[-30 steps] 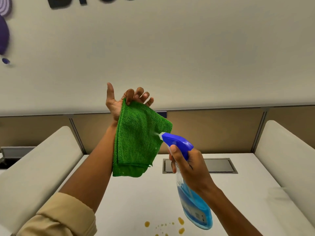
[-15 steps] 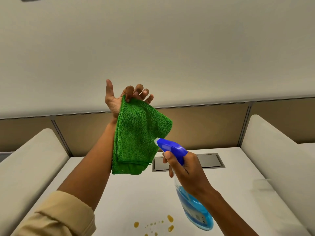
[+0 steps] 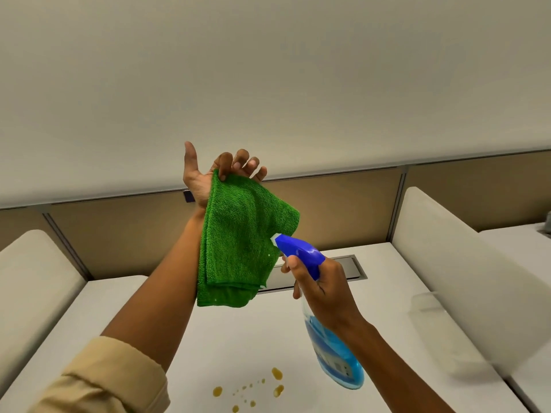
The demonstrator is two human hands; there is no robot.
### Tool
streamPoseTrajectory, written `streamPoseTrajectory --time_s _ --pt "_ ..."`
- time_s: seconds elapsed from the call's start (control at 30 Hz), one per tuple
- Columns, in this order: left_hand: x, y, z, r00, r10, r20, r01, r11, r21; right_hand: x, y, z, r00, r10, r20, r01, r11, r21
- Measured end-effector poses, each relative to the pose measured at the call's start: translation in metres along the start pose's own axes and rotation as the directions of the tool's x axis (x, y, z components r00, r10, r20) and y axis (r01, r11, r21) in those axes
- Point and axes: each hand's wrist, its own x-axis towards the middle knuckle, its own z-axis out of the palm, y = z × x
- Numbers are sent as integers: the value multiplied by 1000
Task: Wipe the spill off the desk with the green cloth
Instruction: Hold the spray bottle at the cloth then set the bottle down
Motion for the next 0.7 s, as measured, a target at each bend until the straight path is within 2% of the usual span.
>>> streamPoseTrajectory --time_s 0.2,0.4,0.7 --pt "3 -33 -1 998 -59 19 60 996 -69 -7 21 -25 989 30 -142 -33 999 -21" --pt "5 -69 0 993 -115 35 118 986 -115 -20 50 -58 971 105 -215 -118 992 -49" --pt "13 -127 14 972 -215 94 229 954 -195 -66 109 -117 882 270 -387 -318 946 -65"
